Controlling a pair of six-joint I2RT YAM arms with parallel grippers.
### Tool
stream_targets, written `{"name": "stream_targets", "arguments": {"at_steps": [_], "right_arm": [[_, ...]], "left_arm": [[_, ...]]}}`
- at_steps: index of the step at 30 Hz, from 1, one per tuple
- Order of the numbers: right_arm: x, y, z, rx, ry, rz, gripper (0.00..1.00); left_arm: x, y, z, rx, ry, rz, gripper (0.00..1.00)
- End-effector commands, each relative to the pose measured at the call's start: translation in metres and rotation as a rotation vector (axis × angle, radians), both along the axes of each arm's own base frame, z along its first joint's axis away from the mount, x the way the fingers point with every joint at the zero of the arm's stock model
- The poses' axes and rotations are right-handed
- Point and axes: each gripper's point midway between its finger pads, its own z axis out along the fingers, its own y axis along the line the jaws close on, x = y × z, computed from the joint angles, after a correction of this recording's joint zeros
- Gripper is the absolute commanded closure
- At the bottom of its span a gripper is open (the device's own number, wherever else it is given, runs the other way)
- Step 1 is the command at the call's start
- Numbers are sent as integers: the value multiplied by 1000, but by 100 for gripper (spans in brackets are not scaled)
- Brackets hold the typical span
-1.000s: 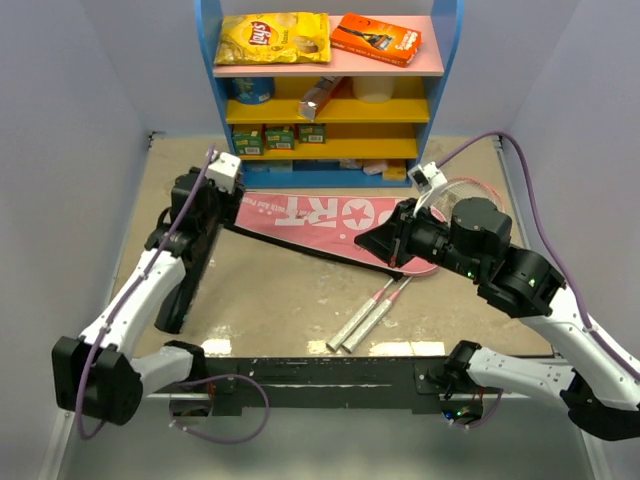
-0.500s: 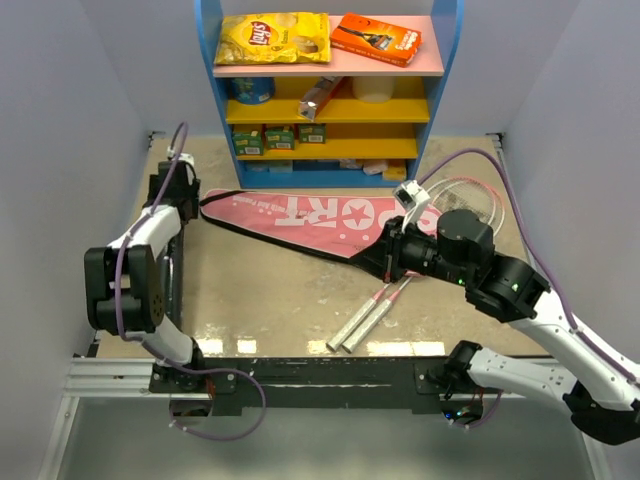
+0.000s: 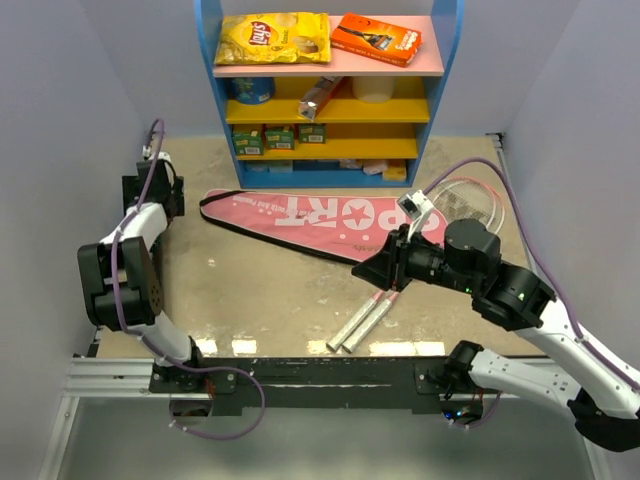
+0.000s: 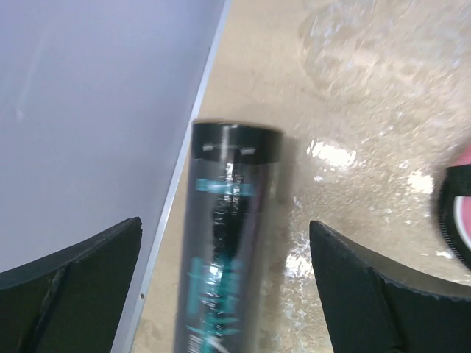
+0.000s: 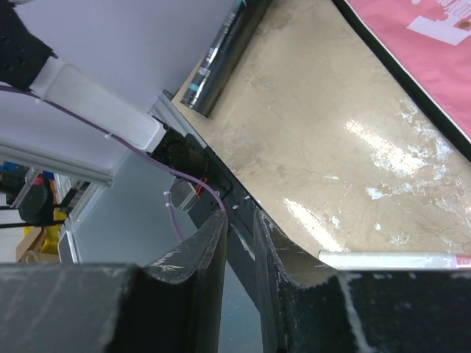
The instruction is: Pack up the badminton gear
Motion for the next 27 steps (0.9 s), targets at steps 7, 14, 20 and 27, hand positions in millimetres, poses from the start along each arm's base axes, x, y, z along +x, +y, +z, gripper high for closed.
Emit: {"name": "stream_targets", "arguments": {"at_steps": [7,14,20,27], "right_arm": [[0,5,-8,0,0,19,73],[11,-10,-29,-117,29,-73,65],[14,-31,-51,-208,70,-157,58],[8,-70,-65,-270,121,-303,55]], "left_arm": [[33,-83,139,-50,-366,-307,0],[16,-228,153,-101,-319,-785,0],[-50,-375,106,-64,-146,-1350,0],[-81,-433,23,-69,74,-1513,2]]}}
